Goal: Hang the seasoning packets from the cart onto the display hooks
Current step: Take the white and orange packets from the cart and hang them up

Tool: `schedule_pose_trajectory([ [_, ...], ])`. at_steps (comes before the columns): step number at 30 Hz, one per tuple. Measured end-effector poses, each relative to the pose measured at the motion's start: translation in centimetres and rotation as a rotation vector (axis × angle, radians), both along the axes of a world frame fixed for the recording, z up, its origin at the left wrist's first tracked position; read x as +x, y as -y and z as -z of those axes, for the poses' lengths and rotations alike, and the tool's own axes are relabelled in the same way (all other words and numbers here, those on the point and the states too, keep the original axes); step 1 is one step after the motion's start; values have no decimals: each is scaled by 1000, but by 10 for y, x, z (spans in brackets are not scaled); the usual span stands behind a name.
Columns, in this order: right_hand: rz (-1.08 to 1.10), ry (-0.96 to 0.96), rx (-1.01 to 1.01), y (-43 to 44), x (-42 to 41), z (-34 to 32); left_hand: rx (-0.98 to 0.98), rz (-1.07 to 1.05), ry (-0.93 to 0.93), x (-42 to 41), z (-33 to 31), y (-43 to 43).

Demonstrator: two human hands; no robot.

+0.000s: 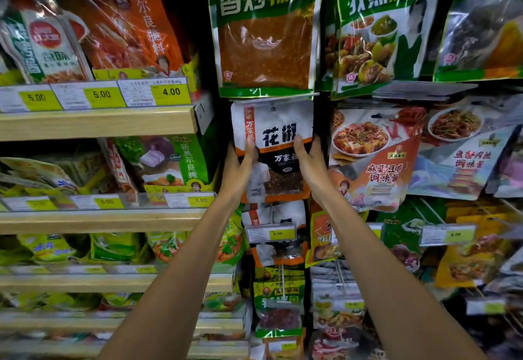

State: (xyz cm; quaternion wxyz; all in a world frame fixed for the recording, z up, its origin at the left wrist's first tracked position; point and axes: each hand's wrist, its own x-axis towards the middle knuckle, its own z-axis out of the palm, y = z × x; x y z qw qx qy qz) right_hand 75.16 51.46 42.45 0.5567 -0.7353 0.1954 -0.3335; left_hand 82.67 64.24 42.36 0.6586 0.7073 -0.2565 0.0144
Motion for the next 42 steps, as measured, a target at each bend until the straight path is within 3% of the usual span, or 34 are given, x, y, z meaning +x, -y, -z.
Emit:
schedule_pose_trajectory([
  [10, 16, 5, 38, 2, 13, 1, -52, 26, -48, 14, 2, 13],
  [18, -57, 71, -48, 1, 1, 1, -54, 128, 60, 10, 9, 1],
  [32, 65, 22, -113, -1, 5, -4, 31, -14, -14, 12, 3, 10],
  [36, 160, 72, -275, -26, -23, 0, 149, -208, 107, -13, 6, -4],
  [39, 182, 137, -307, -36, -59, 13, 214, -386, 391, -48, 13, -13],
  [42, 292, 178, -287, -15, -102, 20, 165, -278, 609, -75, 12, 1],
])
